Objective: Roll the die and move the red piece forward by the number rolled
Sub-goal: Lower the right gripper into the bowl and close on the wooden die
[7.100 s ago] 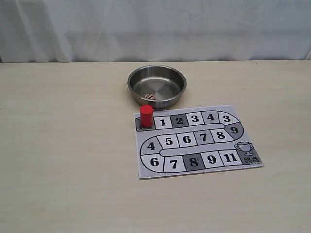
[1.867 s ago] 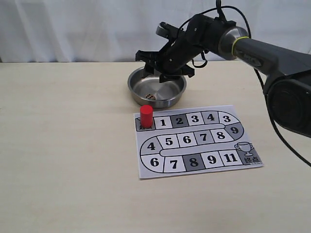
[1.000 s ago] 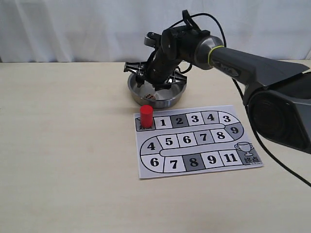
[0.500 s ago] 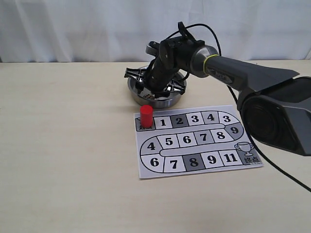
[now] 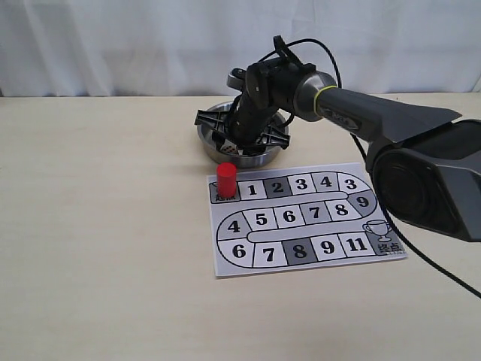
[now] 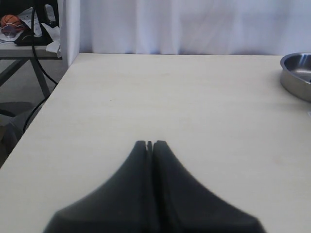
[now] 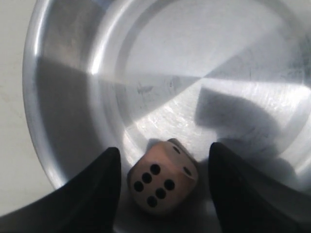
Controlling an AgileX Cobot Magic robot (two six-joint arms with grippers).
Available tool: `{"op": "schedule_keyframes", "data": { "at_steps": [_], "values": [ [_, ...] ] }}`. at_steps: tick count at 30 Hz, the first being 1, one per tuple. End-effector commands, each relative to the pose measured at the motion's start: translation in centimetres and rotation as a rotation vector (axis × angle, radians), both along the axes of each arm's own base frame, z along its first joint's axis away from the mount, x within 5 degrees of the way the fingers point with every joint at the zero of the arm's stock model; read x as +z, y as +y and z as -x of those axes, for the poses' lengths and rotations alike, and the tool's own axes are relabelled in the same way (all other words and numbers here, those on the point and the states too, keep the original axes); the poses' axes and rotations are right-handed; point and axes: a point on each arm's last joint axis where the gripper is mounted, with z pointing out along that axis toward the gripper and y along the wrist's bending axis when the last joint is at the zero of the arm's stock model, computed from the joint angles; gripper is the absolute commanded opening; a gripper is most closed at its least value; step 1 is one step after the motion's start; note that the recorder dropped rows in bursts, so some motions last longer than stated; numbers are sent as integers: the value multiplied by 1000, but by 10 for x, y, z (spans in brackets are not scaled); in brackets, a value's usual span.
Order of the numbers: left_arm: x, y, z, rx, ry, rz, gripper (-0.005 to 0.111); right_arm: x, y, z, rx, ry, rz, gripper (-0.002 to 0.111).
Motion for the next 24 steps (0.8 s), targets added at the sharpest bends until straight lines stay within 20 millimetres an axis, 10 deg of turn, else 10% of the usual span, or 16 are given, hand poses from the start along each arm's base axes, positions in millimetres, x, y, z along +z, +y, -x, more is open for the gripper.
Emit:
{"op": "schedule_keyframes", "data": {
  "at_steps": [1, 14, 24],
  "values": [
    [4, 0, 0, 1, -24, 6, 0, 1, -2, -1, 0, -4, 11, 51],
    [4, 0, 0, 1, -24, 6, 0, -6, -2, -2, -3, -3, 8, 50],
    [4, 0, 0, 1, -24, 6, 0, -1, 0, -6, -1, -50, -14, 4]
  ]
}}
